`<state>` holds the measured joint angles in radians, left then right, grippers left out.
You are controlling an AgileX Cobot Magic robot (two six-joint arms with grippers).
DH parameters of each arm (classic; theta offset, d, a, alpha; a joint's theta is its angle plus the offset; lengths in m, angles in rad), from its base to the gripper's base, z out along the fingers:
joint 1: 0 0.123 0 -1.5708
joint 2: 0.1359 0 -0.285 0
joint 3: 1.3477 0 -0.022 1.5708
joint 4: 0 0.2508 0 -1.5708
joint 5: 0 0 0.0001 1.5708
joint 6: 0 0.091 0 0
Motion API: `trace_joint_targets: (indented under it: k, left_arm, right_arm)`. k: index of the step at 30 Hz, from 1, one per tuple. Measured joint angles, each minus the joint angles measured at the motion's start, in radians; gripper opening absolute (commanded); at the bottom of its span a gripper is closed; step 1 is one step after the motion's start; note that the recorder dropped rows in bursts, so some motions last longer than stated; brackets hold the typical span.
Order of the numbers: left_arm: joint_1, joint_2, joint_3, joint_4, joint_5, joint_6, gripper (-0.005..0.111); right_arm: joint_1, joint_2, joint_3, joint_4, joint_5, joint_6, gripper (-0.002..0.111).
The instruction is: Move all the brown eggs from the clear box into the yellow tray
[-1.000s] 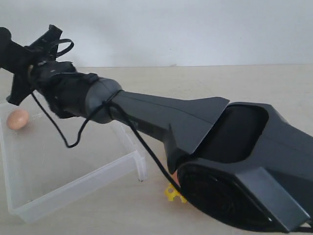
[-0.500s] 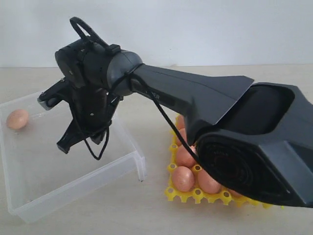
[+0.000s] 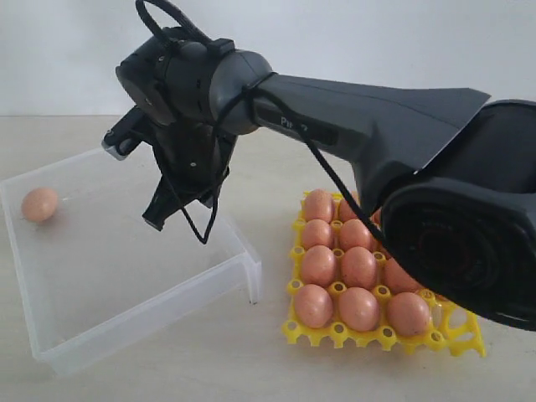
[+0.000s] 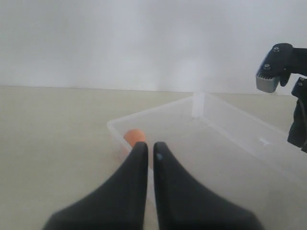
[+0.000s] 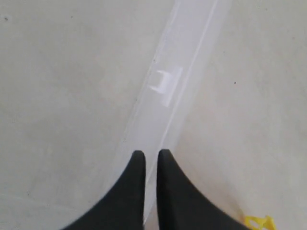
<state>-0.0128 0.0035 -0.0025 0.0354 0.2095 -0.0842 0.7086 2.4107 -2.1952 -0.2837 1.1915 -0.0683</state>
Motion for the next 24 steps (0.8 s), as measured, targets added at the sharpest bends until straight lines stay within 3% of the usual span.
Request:
trace_joint_targets:
  k: [7,17,24]
  left_arm:
    - [0.000,0.000,0.000,0.000,0.000,0.000,0.004]
    - [0.000,0.000,0.000,0.000,0.000,0.000,0.004]
    - [0.000,0.000,0.000,0.000,0.000,0.000,0.004]
  right_arm:
    - [0.007,-0.130,0.249,-0.051,-0.021,-0.001,0.000]
    - [0.002,-0.163,0.291,0.082,0.021,-0.089,0.000]
    - [0.002,-0.190,0.443,0.136,0.013,-0.132,0.000]
